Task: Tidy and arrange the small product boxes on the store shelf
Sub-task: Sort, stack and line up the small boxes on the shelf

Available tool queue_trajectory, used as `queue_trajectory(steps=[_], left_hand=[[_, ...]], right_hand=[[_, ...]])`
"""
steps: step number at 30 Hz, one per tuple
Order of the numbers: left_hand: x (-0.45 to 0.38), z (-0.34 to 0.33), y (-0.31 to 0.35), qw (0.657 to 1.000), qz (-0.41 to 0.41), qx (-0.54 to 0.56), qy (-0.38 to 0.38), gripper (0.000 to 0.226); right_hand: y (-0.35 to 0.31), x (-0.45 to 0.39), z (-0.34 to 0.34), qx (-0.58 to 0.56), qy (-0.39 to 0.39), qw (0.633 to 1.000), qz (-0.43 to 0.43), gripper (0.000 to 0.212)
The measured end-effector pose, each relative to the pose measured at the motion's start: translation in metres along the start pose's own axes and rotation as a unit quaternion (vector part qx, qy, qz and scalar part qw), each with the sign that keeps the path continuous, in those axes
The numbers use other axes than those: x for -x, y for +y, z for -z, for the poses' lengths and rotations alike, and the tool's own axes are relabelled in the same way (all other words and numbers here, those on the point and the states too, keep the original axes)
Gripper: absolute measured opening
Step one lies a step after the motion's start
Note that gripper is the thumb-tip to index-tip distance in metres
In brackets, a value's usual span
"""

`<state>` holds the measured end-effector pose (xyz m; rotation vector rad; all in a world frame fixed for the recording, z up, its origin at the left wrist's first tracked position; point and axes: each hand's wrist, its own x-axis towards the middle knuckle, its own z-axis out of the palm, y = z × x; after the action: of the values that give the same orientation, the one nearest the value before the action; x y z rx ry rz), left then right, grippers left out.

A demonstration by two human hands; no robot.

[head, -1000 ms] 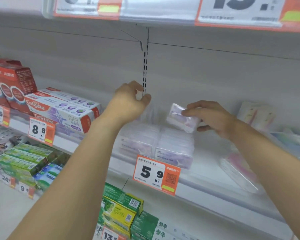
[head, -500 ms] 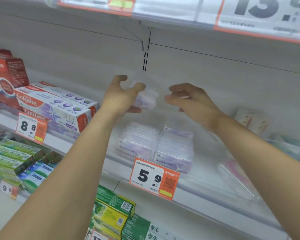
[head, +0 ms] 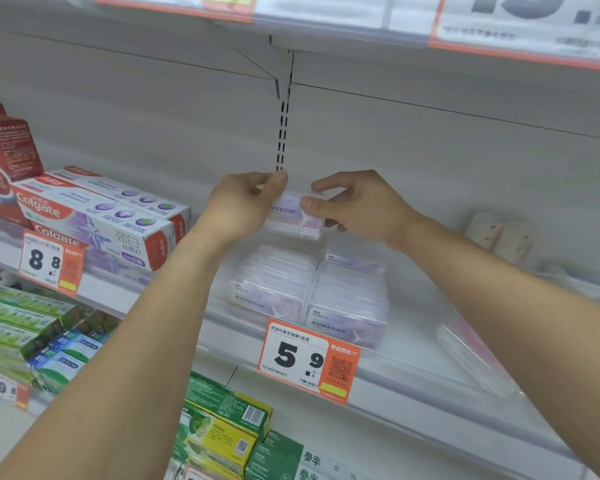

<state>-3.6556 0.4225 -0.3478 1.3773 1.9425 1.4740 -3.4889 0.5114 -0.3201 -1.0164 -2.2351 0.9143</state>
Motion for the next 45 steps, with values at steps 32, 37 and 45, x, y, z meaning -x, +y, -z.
queue_trajectory(steps=[32, 37, 45], left_hand=[[0.016, 0.013, -0.010, 0.978, 0.015, -0.083, -0.191, 0.028], [0.016, 0.014, -0.008, 0.972, 0.010, -0.122, -0.202, 0.028], [0.019, 0.012, -0.001, 0.967, 0.008, -0.155, -0.203, 0.028]], right_hand=[[0.021, 0.078, 0.016, -0.018, -0.056, 0.977, -0.205, 0.055], [0.023, 0.081, 0.014, -0.007, -0.054, 0.979, -0.195, 0.051], [0.026, 0.080, 0.022, -0.023, -0.095, 0.973, -0.209, 0.055]])
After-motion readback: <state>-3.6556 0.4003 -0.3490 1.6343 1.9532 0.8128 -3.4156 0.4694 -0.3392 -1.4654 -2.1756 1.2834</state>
